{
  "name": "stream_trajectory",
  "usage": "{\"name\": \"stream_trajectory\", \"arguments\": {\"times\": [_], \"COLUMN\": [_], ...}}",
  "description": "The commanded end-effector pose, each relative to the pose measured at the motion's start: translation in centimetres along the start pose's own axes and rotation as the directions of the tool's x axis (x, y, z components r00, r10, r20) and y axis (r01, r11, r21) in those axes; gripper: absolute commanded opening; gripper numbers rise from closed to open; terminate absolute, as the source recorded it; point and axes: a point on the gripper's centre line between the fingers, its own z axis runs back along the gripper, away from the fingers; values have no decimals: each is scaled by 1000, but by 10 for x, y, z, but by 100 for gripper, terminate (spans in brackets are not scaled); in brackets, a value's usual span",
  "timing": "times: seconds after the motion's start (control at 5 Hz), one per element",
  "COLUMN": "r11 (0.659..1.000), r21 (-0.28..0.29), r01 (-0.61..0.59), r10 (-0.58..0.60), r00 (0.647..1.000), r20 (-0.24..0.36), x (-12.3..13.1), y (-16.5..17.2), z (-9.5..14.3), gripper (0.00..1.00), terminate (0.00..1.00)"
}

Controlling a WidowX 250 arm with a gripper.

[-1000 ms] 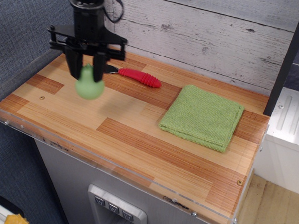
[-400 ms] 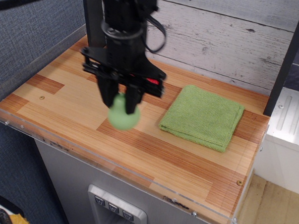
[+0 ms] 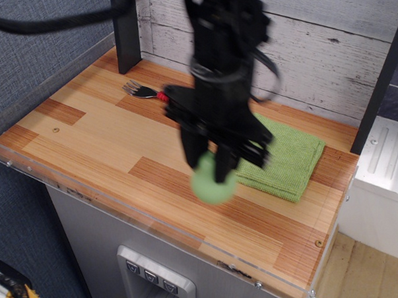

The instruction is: Move the green vegetable to behind the green towel.

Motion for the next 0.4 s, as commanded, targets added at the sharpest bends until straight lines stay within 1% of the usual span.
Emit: {"name": "stream_trajectory", "arguments": {"times": [0.0,0.2], "r11": [994,991], "r21": [24,-16], "r01": [109,133], "r10": [-108,-133], "r00": [994,991], "r20": [-11,-18], "x": [-5,-1], "y": [-17,-22], "z": [-12,-20], "gripper": [0,0], "terminate": [0,0]}}
